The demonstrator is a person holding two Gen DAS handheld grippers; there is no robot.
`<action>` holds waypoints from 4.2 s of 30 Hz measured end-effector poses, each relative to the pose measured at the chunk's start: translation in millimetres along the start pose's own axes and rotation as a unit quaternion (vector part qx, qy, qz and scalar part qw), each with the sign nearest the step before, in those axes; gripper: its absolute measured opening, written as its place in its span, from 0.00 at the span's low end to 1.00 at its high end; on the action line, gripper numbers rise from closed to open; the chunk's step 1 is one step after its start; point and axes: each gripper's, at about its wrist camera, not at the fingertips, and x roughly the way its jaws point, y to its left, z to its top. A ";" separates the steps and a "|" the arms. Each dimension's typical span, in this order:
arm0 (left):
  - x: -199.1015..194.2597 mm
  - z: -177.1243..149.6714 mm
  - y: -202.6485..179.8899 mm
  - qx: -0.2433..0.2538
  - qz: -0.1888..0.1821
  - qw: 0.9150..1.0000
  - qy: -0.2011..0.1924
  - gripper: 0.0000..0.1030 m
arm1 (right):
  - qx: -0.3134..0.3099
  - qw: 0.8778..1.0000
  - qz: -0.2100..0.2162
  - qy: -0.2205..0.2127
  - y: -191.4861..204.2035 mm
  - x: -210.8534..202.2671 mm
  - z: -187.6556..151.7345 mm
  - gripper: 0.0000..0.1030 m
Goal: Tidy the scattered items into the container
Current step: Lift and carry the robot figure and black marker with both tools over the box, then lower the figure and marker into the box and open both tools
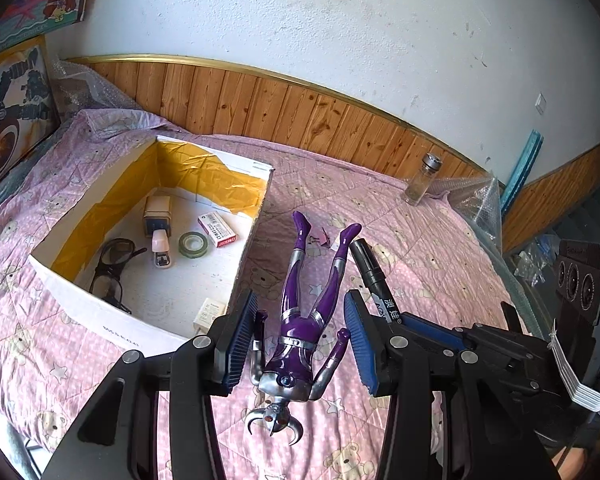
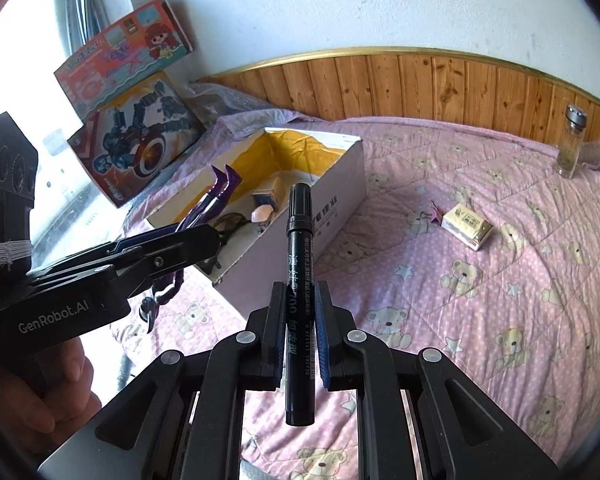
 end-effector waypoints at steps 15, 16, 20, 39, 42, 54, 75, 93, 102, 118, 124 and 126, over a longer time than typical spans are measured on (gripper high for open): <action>-9.0 20.9 41.7 -0.034 0.020 0.999 -0.023 0.45 | -0.029 1.000 0.012 -0.004 19.0 11.0 27.6 0.13; -9.5 22.7 45.6 -0.037 0.022 0.999 -0.024 0.45 | -0.030 0.999 0.014 -0.003 20.2 12.6 29.5 0.13; -10.3 29.9 60.2 -0.049 0.030 0.998 -0.029 0.45 | -0.031 0.999 0.023 0.001 23.2 21.0 37.2 0.13; 18.0 49.2 99.7 -0.071 0.041 0.997 -0.012 0.45 | -0.022 0.998 0.057 0.025 21.3 68.6 79.8 0.13; 26.1 50.7 101.7 -0.070 0.037 0.997 -0.004 0.45 | -0.025 0.998 0.059 0.029 21.5 76.9 87.5 0.13; 56.2 55.0 100.9 -0.055 0.020 0.998 0.026 0.45 | -0.004 0.995 0.086 0.049 13.6 117.8 117.0 0.13; 87.5 51.7 117.3 -0.061 0.009 0.996 0.061 0.45 | 0.011 0.990 0.103 0.093 8.7 190.0 156.0 0.13; 110.3 53.4 126.2 -0.060 -0.001 0.994 0.086 0.45 | -0.015 0.985 0.091 0.147 12.7 264.0 194.9 0.13; 119.1 58.0 135.6 -0.063 -0.001 0.993 0.095 0.46 | -0.040 0.981 0.073 0.174 17.7 306.4 205.9 0.14; 117.1 53.9 147.6 -0.086 -0.001 0.991 0.106 0.50 | -0.015 0.982 0.060 0.177 1.3 315.7 205.1 0.33; 114.1 55.0 136.6 -0.080 0.001 0.991 0.105 0.50 | -0.010 0.982 0.066 0.176 -1.4 298.9 198.9 0.33; 108.3 54.8 132.4 -0.078 0.002 0.992 0.103 0.50 | -0.007 0.983 0.068 0.173 -3.2 291.3 196.8 0.33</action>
